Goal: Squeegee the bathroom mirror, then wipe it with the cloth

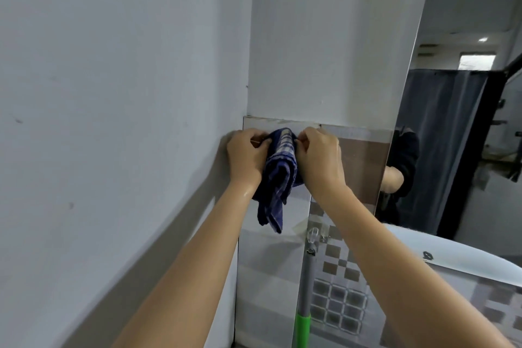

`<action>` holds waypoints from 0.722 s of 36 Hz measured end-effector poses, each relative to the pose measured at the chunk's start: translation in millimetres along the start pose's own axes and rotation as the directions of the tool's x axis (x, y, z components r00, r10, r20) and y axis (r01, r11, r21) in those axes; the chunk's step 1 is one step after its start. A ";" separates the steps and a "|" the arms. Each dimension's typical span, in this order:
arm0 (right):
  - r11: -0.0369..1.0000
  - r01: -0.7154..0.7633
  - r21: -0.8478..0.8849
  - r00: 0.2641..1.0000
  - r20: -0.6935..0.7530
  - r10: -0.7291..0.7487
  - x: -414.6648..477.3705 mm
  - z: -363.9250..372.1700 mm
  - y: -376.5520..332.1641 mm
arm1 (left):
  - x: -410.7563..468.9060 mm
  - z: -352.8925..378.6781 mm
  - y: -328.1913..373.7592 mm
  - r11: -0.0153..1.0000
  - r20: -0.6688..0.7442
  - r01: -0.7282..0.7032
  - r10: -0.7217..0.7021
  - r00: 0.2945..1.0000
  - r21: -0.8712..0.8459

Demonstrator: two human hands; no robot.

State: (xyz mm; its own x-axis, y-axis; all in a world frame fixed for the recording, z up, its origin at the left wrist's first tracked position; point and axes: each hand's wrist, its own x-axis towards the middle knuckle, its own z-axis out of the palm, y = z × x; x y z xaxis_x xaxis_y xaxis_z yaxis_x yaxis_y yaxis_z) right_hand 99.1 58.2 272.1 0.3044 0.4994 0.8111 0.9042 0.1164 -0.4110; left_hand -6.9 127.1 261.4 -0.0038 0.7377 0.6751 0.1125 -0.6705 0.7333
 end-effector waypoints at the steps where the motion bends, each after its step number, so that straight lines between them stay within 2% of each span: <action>1: 0.996 -0.038 0.080 0.999 -0.014 0.039 -2.5 -1.2 0.9 | -2.4 -1.3 0.4 0.999 0.016 0.004 -0.003 1.000 -0.036; 4: 0.935 -0.158 0.318 0.986 0.002 0.166 -10.6 -6.9 2.1 | -10.4 -6.3 4.0 0.990 0.097 -0.009 0.023 0.995 -0.142; 7: 0.786 -0.282 0.550 0.958 0.114 0.263 -19.9 -9.1 3.1 | -20.5 -11.5 6.5 0.980 0.216 0.000 0.043 0.975 -0.197; 9: 0.716 -0.319 0.621 0.946 0.165 0.279 -24.0 -6.9 2.8 | -26.0 -13.5 4.3 0.977 0.280 0.027 0.035 0.959 -0.212; 13: 0.727 -0.287 0.623 0.957 0.155 0.245 -28.5 3.6 1.3 | -30.6 -16.7 2.1 0.964 0.335 0.054 0.038 0.942 -0.261; 16: 0.754 -0.248 0.609 0.967 0.112 0.228 -28.5 8.7 3.6 | -30.5 -17.6 -2.2 0.970 0.365 0.033 0.060 0.929 -0.242; 20: 0.798 -0.169 0.578 0.982 0.031 0.185 -27.6 13.1 9.2 | -30.7 -16.0 -10.6 0.961 0.414 0.072 0.047 0.909 -0.267; 26: 0.840 -0.120 0.530 0.983 -0.055 0.175 -29.2 20.9 9.5 | -34.0 -12.8 -13.2 0.945 0.413 0.119 0.019 0.910 -0.305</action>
State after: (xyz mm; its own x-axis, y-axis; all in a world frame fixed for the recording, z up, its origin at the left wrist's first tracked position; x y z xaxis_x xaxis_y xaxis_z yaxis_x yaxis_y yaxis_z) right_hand 92.5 62.7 235.9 0.4736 0.4642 0.7485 0.5640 0.4928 -0.6626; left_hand -21.0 109.9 229.8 0.4091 0.6915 0.5954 -0.1971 -0.5701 0.7976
